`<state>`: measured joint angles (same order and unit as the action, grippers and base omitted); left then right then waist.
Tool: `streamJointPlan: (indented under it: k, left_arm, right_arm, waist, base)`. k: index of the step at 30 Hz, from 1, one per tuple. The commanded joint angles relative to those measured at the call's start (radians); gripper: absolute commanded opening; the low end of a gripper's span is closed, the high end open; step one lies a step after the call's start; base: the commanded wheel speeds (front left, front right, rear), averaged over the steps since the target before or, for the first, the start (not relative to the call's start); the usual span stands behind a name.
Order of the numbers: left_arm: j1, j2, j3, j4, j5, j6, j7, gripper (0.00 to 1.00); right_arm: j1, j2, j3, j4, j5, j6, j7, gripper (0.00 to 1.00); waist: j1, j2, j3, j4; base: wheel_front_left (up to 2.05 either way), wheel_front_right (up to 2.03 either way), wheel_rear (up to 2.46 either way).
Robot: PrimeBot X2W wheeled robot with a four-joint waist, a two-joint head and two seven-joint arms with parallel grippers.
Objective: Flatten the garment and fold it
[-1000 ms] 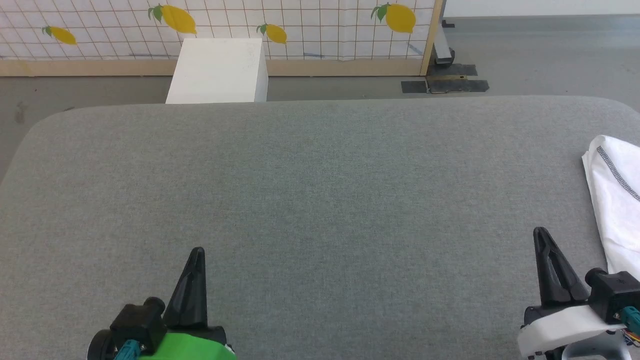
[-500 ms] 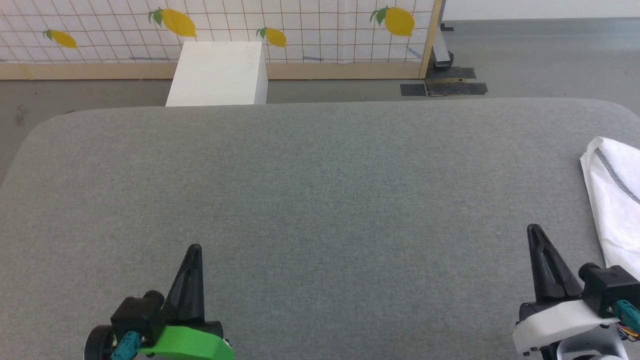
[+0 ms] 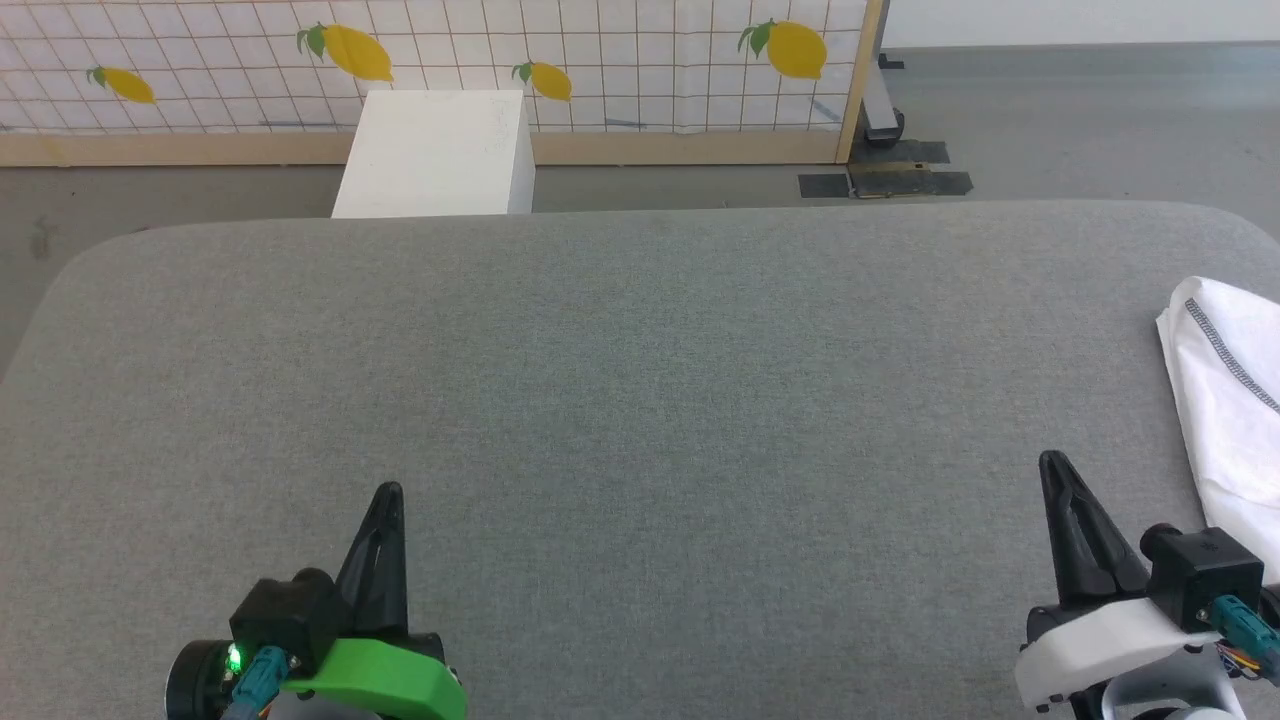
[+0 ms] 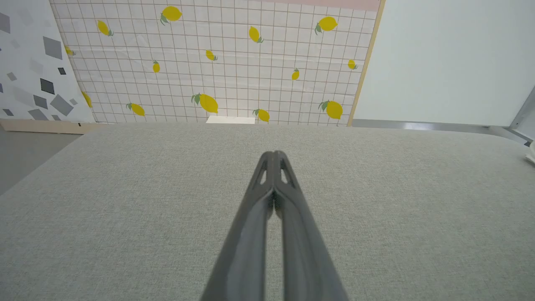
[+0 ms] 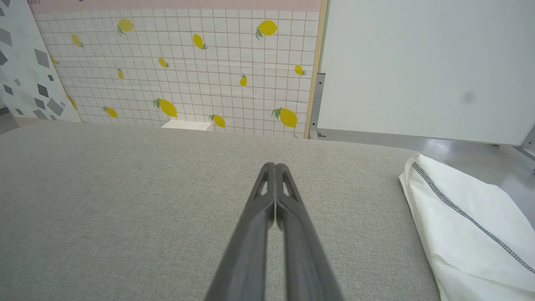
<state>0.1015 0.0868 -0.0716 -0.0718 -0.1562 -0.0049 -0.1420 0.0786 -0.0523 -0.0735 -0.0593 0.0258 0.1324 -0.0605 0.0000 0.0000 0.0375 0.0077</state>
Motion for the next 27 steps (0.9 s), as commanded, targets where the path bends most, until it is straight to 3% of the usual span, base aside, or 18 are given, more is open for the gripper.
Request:
streamJointPlan:
  k: [1,27]
  left_arm:
    - [-0.019,-0.008,0.007,0.007,0.011,0.002,0.006,0.00]
    - [-0.056,-0.021,0.036,0.036,0.076,0.003,0.067,0.00]
  right_arm:
    - [-0.022,0.001,0.004,0.005,-0.006,-0.001,0.004,0.00]
    - [-0.047,0.001,0.035,0.029,-0.015,-0.001,0.029,0.00]
  waist:
    - [0.0000,0.0000,-0.001,0.000]
    - [0.0000,0.0000,-0.017,-0.003]
  base:
    - [0.00,0.00,0.00]
    - [0.00,0.00,0.00]
